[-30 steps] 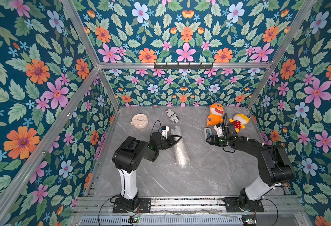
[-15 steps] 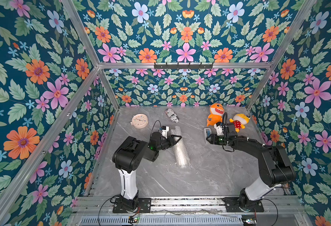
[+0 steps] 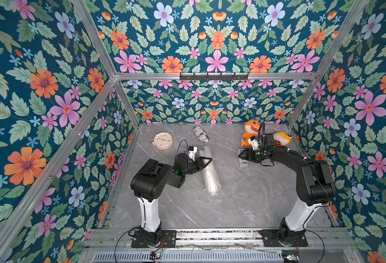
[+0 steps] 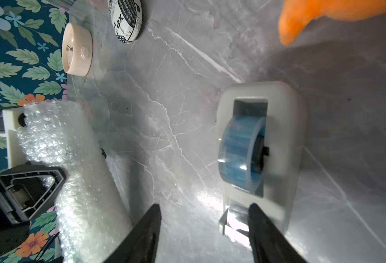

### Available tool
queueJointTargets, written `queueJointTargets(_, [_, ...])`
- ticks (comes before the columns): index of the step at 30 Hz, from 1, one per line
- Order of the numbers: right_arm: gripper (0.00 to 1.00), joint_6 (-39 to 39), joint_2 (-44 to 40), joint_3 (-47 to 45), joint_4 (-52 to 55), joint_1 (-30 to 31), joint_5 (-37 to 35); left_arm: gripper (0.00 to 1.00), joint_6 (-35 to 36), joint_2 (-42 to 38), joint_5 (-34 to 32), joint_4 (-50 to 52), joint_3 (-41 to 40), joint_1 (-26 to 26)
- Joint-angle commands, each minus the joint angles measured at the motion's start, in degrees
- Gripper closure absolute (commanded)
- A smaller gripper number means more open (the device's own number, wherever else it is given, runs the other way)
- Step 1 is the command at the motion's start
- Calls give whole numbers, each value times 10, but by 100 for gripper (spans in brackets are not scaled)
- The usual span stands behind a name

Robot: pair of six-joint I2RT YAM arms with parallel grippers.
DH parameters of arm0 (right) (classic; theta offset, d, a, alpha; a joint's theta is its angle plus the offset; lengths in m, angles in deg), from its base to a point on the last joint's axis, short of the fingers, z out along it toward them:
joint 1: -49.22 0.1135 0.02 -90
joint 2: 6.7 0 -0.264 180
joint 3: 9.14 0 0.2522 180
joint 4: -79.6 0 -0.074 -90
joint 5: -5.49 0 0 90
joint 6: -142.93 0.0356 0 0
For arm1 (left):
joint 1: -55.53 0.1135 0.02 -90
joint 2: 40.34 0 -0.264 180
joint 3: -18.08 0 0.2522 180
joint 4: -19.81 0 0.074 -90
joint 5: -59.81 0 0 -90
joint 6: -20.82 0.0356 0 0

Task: Wrap vases in bubble wrap
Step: Tear off the tape using the Tape Cutter.

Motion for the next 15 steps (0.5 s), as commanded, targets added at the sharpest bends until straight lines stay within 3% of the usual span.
queueJointTargets(1, [41,-15,10,6,32,-7,32,70,-2,-5,13,-17,0,-1])
queueJointTargets(9, [38,-31,34,16,38,-17,35,70,-6,2,13,-19,12,0])
queueJointTargets(15, [40,-30,54,25,36,-17,91,70,-7,3,14,-18,14,0])
